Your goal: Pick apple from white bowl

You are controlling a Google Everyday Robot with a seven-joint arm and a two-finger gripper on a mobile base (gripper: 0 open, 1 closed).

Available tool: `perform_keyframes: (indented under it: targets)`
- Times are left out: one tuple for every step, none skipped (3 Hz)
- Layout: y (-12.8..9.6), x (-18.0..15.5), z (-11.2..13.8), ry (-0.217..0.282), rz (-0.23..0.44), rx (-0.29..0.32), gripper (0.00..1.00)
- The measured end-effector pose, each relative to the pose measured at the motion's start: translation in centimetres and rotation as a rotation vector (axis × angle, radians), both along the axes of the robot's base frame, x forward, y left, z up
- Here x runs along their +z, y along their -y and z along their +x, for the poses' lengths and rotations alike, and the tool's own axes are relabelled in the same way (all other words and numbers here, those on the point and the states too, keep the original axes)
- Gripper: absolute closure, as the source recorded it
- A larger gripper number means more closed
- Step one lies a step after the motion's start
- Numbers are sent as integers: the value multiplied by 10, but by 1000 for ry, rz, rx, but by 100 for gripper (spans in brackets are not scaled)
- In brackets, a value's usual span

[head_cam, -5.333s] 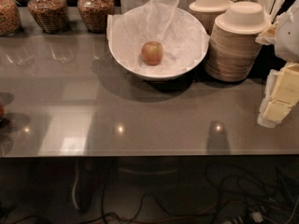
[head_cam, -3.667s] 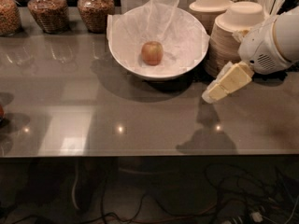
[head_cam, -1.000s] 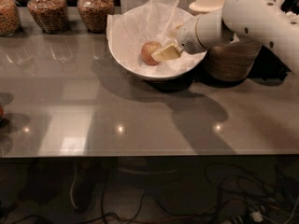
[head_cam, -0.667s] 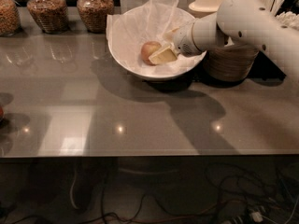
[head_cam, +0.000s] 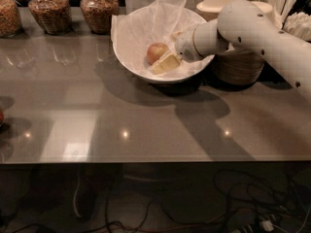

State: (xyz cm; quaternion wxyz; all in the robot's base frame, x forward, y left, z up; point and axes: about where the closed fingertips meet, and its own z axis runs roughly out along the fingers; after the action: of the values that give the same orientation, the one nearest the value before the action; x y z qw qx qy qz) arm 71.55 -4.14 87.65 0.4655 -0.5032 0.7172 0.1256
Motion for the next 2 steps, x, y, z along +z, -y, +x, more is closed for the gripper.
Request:
perform_keyframes:
  targets:
    - [-5, -8, 9, -4, 9, -2, 26]
    - [-10, -15, 19, -7, 16, -5, 31]
